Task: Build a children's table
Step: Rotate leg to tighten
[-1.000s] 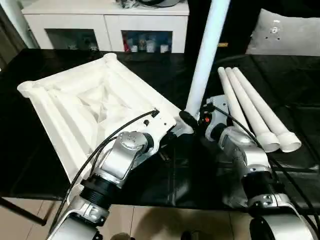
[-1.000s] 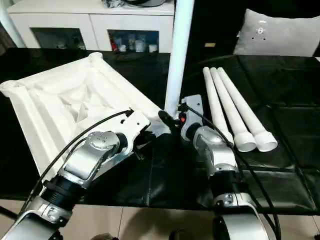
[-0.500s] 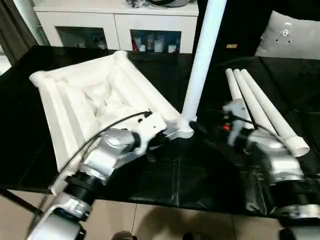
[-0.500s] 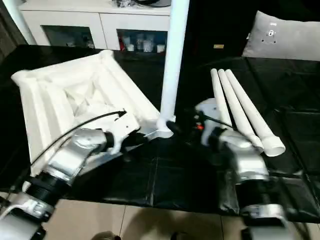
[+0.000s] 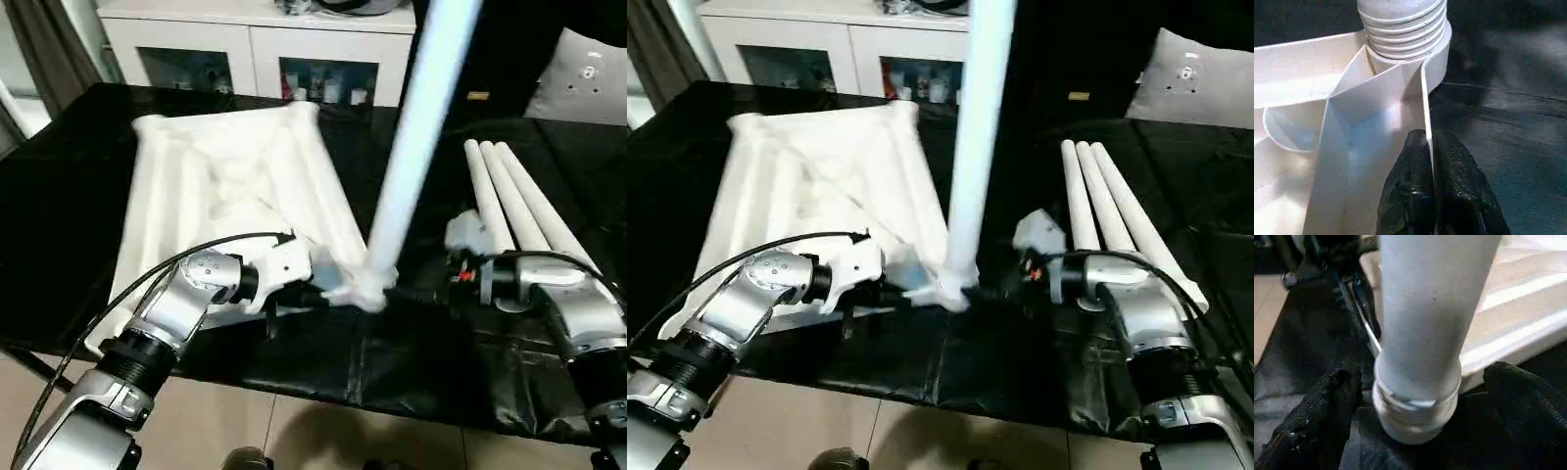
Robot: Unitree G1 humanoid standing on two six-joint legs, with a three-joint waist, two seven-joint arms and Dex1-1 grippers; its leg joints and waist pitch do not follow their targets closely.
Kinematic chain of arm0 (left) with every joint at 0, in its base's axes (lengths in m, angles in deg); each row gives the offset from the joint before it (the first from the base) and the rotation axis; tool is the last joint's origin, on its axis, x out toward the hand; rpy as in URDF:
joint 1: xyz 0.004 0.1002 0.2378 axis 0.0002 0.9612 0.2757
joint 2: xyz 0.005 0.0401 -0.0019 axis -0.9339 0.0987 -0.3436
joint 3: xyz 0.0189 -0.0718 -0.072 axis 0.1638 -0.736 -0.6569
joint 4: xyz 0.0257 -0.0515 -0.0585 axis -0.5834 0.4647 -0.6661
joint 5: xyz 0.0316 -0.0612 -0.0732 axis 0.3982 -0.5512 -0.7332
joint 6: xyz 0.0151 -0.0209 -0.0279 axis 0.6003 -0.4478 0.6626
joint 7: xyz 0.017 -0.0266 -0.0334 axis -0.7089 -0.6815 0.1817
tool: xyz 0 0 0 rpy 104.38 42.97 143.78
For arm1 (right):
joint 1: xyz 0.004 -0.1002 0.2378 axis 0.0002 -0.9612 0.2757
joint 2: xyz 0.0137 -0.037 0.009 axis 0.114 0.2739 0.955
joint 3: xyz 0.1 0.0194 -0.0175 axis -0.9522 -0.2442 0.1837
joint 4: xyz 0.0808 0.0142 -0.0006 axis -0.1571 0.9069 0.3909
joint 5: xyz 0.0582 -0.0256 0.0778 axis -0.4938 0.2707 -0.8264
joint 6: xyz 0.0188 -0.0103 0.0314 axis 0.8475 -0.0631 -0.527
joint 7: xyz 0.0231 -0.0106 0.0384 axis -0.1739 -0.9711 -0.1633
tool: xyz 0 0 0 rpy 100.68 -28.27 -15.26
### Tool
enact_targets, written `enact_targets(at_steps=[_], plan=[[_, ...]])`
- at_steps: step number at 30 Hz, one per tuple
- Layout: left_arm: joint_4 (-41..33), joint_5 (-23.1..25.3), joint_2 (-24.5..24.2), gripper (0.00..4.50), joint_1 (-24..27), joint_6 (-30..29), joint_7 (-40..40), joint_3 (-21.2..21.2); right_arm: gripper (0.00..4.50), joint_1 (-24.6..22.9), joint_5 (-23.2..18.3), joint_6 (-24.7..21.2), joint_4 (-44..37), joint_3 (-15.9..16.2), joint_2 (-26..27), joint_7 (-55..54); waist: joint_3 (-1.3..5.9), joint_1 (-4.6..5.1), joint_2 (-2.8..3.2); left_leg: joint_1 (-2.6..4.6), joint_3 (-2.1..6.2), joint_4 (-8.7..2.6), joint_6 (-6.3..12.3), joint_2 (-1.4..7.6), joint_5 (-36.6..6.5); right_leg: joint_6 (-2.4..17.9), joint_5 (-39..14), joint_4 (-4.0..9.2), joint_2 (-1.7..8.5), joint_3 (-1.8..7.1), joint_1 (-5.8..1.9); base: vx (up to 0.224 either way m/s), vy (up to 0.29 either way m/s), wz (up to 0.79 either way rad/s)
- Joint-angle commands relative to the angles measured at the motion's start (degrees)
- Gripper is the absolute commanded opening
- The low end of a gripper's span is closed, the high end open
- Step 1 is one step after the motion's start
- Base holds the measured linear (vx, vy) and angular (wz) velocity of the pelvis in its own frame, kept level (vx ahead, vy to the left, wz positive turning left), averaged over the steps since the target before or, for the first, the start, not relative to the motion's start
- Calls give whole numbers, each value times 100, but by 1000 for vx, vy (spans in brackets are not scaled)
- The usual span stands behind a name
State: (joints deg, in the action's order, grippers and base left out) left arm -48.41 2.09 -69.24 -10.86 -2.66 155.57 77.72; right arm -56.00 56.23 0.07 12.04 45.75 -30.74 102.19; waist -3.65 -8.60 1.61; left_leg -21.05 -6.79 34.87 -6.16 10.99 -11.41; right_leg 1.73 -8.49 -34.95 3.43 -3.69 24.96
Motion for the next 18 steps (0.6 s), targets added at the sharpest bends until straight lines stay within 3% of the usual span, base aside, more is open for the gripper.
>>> enact_targets(at_steps=[1,4,18], plan=[[-192,-86,15,0,-100,245,282,120,438,134,61,-23,60,78,-42,133,477,32,-56,-36,-144,-357,543,106,-624,1139,-1436,392,353,200,-465,0,0,0],[-173,-84,-9,0,-118,290,370,155,438,208,42,-56,140,132,58,183,481,32,-77,-39,-147,-355,525,102,-632,1092,-1489,392,353,201,-469,0,0,0],[-181,-56,-78,0,-54,365,485,154,316,260,-9,-148,306,210,153,408,489,45,-48,-41,-145,-348,492,101,-572,1103,-1398,380,344,193,-473,0,0,0]])
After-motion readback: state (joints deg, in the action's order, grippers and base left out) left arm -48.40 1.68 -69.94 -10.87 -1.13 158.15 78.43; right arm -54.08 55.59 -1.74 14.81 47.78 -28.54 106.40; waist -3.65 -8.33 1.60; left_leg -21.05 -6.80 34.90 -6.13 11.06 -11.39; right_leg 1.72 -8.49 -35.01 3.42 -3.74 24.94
